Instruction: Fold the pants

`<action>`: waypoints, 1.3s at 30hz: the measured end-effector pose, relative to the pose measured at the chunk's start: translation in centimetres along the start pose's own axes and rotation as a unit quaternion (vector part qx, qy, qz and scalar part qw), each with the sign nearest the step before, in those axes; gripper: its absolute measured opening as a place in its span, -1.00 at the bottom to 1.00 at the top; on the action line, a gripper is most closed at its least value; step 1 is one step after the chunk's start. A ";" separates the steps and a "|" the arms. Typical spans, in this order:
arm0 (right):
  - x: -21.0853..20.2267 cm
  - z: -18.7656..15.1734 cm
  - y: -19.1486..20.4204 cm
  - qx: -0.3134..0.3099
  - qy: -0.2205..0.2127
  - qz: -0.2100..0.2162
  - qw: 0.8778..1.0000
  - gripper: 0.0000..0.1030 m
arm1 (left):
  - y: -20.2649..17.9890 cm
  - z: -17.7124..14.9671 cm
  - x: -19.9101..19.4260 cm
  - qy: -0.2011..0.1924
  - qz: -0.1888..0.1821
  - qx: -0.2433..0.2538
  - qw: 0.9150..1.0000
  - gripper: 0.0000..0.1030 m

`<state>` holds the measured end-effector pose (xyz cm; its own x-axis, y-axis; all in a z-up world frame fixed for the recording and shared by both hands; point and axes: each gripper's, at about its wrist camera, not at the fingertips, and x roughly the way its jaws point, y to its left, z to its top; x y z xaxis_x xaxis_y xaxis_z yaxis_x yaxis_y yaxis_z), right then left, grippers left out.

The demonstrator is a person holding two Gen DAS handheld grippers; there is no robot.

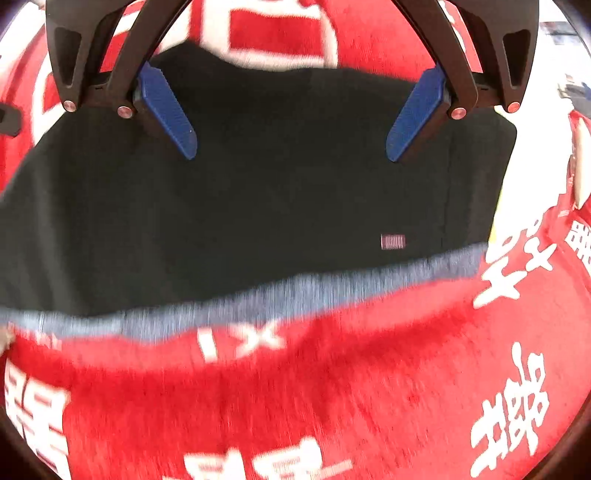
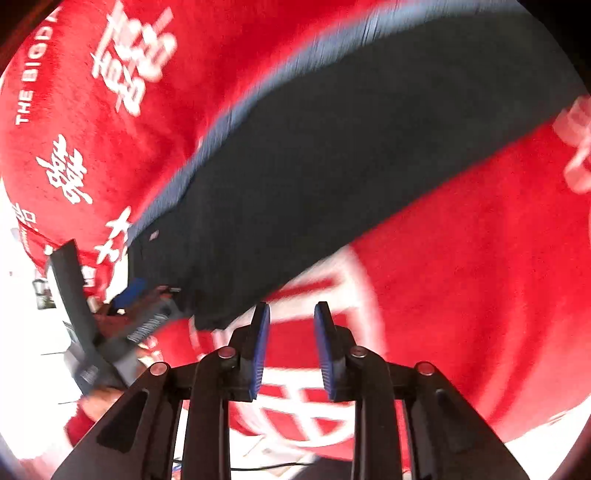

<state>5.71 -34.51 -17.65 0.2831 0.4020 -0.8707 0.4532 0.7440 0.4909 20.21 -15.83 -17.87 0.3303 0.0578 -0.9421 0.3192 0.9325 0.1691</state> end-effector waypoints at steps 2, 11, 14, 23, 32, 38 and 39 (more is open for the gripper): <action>-2.1 2.2 -0.5 -0.025 -0.036 -0.035 0.998 -0.45 | -0.6 1.8 0.2 -0.010 0.001 -0.001 1.000 1.00; 0.1 12.8 1.0 -0.078 -0.067 -0.037 0.994 -0.45 | -5.7 9.4 4.8 -0.008 -0.002 -0.035 0.999 1.00; 3.1 14.6 2.3 -0.102 -0.052 -0.033 0.993 -0.46 | -5.5 10.1 6.5 0.002 -0.002 -0.067 0.998 1.00; 3.6 19.4 -0.2 -0.052 -0.094 -0.125 0.986 -0.69 | -0.7 11.3 6.3 -0.005 0.031 -0.090 0.995 1.00; -3.2 13.8 -4.6 -0.070 -0.098 -0.198 0.973 -0.45 | 10.2 2.5 7.3 0.047 0.121 -0.092 0.987 1.00; -2.9 11.8 -6.9 -0.095 -0.105 -0.213 0.967 -0.39 | 9.4 2.1 7.1 0.022 0.137 -0.056 0.989 1.00; -2.7 11.7 -6.5 -0.104 -0.103 -0.221 0.964 -0.20 | 9.2 2.5 7.1 0.036 0.131 -0.059 0.989 1.00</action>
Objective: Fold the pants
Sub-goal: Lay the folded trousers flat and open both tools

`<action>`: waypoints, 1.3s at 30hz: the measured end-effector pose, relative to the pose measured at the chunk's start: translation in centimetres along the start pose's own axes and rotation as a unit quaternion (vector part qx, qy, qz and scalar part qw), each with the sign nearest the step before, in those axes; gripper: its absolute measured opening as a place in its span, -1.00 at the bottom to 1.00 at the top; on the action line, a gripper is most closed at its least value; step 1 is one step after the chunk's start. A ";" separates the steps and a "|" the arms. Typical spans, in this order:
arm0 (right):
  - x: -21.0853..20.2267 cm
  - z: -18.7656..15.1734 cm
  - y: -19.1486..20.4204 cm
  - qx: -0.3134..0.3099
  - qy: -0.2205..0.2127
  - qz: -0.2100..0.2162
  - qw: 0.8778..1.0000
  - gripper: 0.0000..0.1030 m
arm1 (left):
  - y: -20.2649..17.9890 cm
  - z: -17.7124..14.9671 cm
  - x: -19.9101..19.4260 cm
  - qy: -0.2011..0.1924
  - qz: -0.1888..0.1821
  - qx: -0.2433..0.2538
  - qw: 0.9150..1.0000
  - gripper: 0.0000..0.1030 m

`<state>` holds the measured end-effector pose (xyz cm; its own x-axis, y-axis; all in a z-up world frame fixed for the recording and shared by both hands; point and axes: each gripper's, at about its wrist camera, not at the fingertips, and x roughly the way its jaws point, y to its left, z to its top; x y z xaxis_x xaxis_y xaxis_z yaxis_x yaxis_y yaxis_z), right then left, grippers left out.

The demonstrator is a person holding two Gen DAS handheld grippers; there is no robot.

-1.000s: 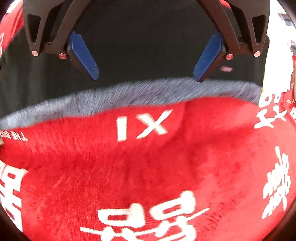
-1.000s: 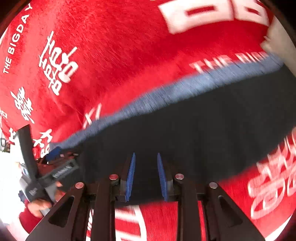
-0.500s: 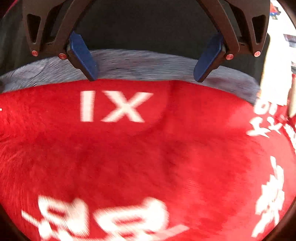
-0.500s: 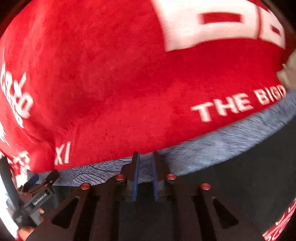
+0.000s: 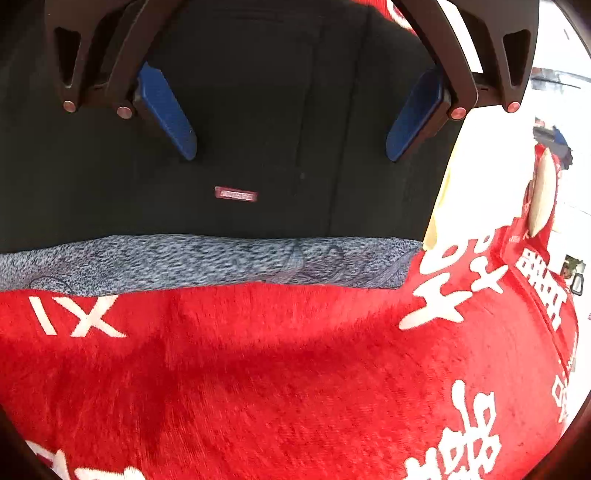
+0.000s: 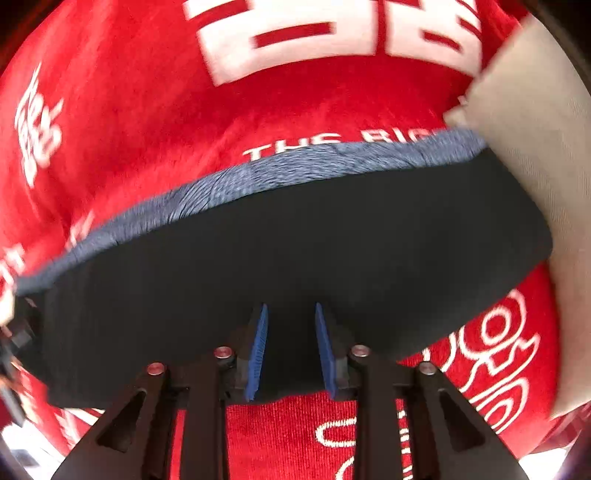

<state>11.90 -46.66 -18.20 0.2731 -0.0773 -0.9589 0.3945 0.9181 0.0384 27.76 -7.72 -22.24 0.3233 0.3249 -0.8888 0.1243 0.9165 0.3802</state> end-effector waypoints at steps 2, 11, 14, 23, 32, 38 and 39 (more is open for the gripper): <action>0.1 0.1 1.2 -0.006 0.006 -0.001 1.000 0.06 | -1.0 0.7 -1.2 0.020 -0.022 0.000 1.000 1.00; -2.0 -2.5 0.5 0.026 0.023 0.024 0.999 0.11 | -10.3 -0.3 -9.9 -0.013 -0.139 0.065 0.988 1.00; -2.2 -3.2 -0.7 0.034 0.028 0.036 0.998 0.14 | -14.2 -0.9 -10.9 -0.007 -0.173 0.080 0.982 1.00; -1.4 -3.2 -0.9 0.036 0.024 0.065 0.997 0.55 | -16.5 -2.3 -9.0 0.012 -0.176 0.072 0.982 1.00; -1.2 -2.8 -0.9 0.045 0.030 0.081 0.995 0.65 | -17.0 -2.2 -9.2 0.019 -0.169 0.073 0.983 1.00; -1.1 -2.8 -1.7 0.058 0.023 0.123 0.990 0.78 | -17.0 -2.6 -9.5 0.018 -0.166 0.067 0.984 1.00; -1.1 -2.8 -2.0 0.068 0.019 0.132 0.989 0.79 | -16.9 -2.2 -8.7 0.018 -0.165 0.068 0.984 1.00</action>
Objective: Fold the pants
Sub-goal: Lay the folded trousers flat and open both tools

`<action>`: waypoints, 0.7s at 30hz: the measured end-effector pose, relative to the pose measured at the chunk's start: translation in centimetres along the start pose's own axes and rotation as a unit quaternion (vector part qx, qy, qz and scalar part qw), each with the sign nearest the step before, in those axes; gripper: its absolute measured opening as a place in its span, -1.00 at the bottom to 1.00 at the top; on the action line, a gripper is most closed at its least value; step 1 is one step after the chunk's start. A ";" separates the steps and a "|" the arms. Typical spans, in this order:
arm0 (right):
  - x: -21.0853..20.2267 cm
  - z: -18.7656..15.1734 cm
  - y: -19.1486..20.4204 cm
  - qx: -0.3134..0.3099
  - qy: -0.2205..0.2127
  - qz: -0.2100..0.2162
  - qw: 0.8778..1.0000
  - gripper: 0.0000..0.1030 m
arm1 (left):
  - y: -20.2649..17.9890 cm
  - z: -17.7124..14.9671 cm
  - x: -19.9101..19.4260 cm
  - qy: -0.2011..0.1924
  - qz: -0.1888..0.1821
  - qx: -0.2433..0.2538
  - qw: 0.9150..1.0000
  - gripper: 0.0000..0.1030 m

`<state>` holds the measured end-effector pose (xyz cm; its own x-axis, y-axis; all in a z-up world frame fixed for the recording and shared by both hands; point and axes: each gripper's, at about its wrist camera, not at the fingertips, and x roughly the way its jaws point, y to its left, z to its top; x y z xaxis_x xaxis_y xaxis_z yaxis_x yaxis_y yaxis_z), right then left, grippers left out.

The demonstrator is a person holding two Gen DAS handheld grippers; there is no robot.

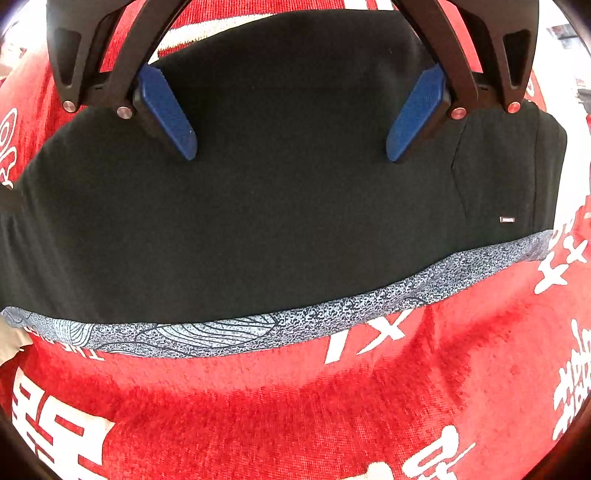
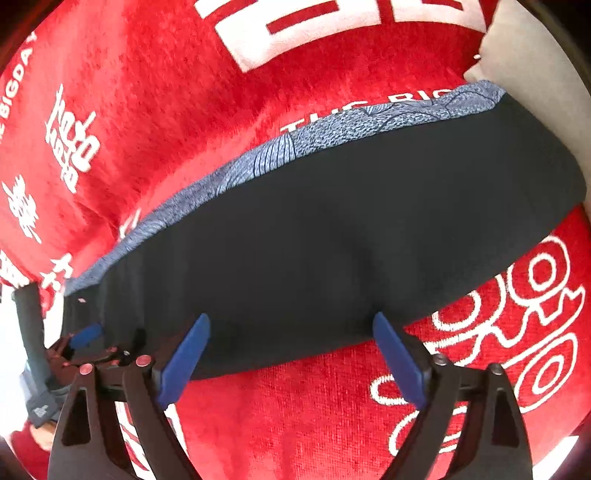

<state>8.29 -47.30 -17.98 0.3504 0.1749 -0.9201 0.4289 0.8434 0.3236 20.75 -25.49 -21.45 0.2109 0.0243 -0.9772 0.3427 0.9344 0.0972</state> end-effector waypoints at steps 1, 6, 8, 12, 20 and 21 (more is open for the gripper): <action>-0.2 -0.1 -0.3 0.008 -0.004 0.008 1.000 0.79 | 0.3 0.2 0.4 0.000 0.000 0.001 1.000 1.00; -0.6 -0.2 -1.3 0.036 -0.009 0.037 0.999 0.79 | 0.2 0.2 0.5 -0.002 0.005 0.006 1.000 1.00; -0.6 0.0 -1.3 0.032 -0.003 0.042 0.999 0.79 | -0.2 0.0 0.1 -0.003 0.008 0.007 1.000 1.00; -0.5 0.0 -1.3 0.027 -0.003 0.046 0.999 0.80 | -0.3 0.1 0.1 -0.001 0.014 0.009 1.000 1.00; -2.3 -0.3 -2.7 0.078 0.001 0.095 0.992 0.80 | 0.4 1.0 0.5 0.032 0.002 -0.015 0.999 1.00; -2.8 -0.5 -3.3 0.090 0.001 0.104 0.991 0.80 | 0.2 1.2 0.1 0.031 0.011 -0.012 0.999 1.00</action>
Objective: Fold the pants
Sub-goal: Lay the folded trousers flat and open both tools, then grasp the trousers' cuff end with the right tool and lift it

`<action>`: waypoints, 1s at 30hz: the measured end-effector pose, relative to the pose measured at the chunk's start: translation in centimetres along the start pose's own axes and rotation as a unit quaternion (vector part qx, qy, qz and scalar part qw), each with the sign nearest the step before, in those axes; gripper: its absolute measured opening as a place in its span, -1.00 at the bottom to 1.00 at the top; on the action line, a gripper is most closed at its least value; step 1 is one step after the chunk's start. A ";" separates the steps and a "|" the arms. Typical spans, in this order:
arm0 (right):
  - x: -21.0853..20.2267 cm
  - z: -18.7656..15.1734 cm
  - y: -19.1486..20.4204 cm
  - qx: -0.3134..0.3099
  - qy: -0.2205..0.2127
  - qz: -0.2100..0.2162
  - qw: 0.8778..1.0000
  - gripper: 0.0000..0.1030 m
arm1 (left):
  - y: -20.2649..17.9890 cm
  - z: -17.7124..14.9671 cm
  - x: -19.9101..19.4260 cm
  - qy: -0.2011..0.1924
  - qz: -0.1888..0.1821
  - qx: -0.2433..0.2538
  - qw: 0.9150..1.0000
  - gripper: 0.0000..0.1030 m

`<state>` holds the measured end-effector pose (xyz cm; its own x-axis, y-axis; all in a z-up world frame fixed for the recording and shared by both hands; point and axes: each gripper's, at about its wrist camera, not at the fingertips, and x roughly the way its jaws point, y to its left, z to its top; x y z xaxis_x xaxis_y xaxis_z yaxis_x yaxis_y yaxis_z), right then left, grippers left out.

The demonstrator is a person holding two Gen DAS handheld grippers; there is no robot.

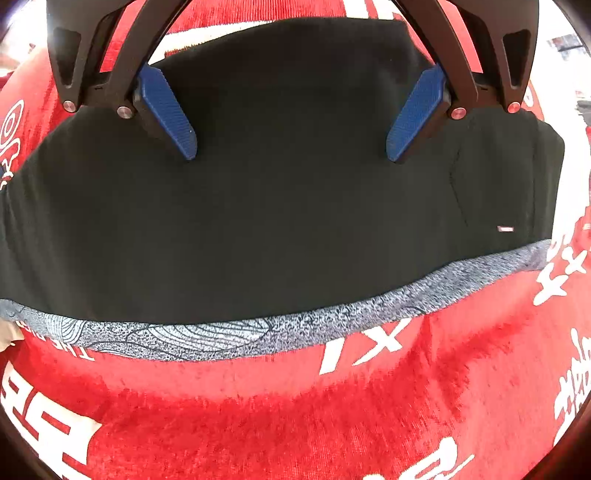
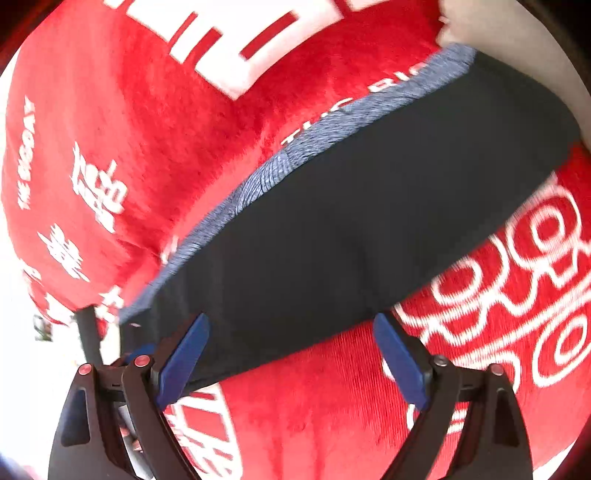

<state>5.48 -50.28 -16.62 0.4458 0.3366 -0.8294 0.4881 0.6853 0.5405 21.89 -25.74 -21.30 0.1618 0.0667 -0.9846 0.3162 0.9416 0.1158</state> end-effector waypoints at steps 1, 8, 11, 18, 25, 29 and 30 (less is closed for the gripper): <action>-0.7 -0.2 -0.8 0.017 -0.002 0.011 1.000 0.80 | -0.3 0.1 -0.5 -0.006 0.002 0.003 1.000 1.00; -4.6 -0.6 -8.4 0.161 -0.066 0.089 0.981 0.77 | -6.3 1.6 -4.5 -0.063 -0.035 0.029 0.997 1.00; -5.5 -0.1 -10.9 0.208 -0.113 0.106 0.966 0.77 | -10.0 3.1 -4.3 -0.069 -0.052 0.023 0.996 1.00; -5.1 1.7 -13.7 0.236 -0.154 0.113 0.953 0.77 | -15.5 4.6 -0.6 -0.039 -0.036 0.034 0.998 1.00; -4.7 3.3 -13.9 0.237 -0.195 0.121 0.944 0.77 | -15.1 3.9 0.0 -0.059 -0.044 0.028 0.997 1.00; -4.1 4.5 -13.5 0.232 -0.192 0.119 0.946 0.62 | -15.4 3.8 -0.1 -0.065 -0.041 0.034 0.996 1.00; -3.9 4.9 -13.5 0.235 -0.182 0.112 0.948 0.39 | -15.5 3.8 -0.1 -0.065 -0.041 0.032 0.997 1.00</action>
<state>0.86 -64.00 -19.98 0.7655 0.1356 -0.6290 0.5929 0.2315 0.7713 20.49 -41.58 -22.50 0.2514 -0.0558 -0.9663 0.3919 0.9187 0.0489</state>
